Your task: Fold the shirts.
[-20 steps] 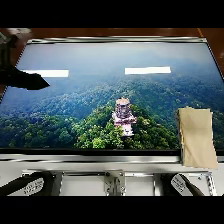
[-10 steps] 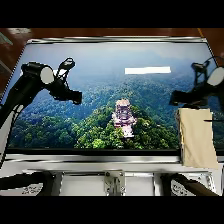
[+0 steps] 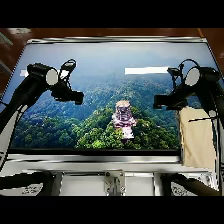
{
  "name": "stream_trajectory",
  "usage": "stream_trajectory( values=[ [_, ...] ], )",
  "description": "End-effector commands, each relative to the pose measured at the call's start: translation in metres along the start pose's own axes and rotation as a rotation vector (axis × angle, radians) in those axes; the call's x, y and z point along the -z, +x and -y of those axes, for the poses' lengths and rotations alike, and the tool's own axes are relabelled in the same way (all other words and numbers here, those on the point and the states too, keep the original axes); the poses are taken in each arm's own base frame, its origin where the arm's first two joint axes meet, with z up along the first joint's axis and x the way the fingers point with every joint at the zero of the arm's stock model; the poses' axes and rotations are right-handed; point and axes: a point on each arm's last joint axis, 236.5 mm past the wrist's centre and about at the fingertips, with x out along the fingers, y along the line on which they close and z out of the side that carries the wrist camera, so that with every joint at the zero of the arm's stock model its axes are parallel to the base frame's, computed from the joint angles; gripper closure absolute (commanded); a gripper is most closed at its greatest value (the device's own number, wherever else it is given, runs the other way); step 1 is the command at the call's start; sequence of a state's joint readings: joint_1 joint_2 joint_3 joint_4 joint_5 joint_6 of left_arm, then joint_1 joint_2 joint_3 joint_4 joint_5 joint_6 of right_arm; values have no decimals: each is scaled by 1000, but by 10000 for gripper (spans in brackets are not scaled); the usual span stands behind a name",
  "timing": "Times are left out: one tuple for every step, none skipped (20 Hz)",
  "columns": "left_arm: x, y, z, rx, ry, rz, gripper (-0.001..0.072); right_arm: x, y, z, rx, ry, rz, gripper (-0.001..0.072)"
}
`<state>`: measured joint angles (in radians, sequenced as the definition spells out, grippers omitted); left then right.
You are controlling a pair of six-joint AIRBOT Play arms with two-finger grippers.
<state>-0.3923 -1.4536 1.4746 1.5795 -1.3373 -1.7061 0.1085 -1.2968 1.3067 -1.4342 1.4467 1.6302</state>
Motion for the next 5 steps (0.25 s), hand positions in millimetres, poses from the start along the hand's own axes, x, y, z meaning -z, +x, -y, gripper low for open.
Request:
stream_trajectory(
  values=[
    [0, 0, -1, -3, 28, 1, 18, 0, 1, -4, -9, -5, -3, 21],
    [0, 0, -1, -3, 38, 2, 17, 0, 1, -4, -9, -5, -3, 21],
    [0, 0, -1, -3, 43, 2, 17, 0, 1, -4, -9, -5, -3, 21],
    [-1, 0, -1, -3, 43, 2, 17, 0, 1, -4, -9, -5, -3, 21],
    [-1, 0, -1, -3, 43, 2, 17, 0, 1, -4, -10, -5, -3, 21]
  ],
)
